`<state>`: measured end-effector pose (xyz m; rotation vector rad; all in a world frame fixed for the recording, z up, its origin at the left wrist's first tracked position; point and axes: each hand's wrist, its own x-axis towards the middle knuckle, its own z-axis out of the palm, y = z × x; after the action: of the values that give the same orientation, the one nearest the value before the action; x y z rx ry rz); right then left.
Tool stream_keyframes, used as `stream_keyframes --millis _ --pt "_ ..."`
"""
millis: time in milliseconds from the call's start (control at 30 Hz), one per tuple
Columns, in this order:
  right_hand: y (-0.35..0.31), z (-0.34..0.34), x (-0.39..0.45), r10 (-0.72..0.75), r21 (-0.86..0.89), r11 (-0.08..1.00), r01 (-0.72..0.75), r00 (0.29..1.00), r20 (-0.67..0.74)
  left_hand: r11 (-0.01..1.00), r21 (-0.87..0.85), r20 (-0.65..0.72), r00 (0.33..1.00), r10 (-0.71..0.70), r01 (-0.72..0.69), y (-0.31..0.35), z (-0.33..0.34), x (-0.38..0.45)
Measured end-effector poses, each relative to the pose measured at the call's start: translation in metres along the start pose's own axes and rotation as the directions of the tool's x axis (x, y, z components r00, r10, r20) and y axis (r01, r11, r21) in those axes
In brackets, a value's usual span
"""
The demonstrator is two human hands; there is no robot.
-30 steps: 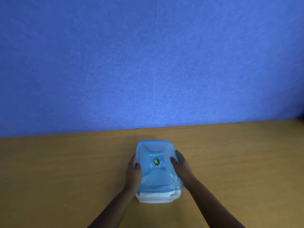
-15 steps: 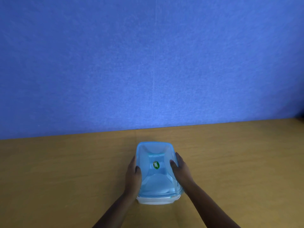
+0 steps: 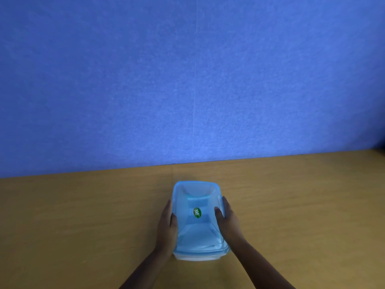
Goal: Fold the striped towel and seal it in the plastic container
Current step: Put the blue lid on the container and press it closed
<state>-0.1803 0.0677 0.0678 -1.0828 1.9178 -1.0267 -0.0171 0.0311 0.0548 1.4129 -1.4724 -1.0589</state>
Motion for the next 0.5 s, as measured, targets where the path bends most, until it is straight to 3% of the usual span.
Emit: stream_keyframes --millis 500 --pt "0.0033 0.0027 -0.0036 -0.062 -0.052 0.997 0.061 0.998 -0.012 0.994 0.096 -0.037 0.998 0.057 -0.053 -0.0084 0.0014 -0.0054"
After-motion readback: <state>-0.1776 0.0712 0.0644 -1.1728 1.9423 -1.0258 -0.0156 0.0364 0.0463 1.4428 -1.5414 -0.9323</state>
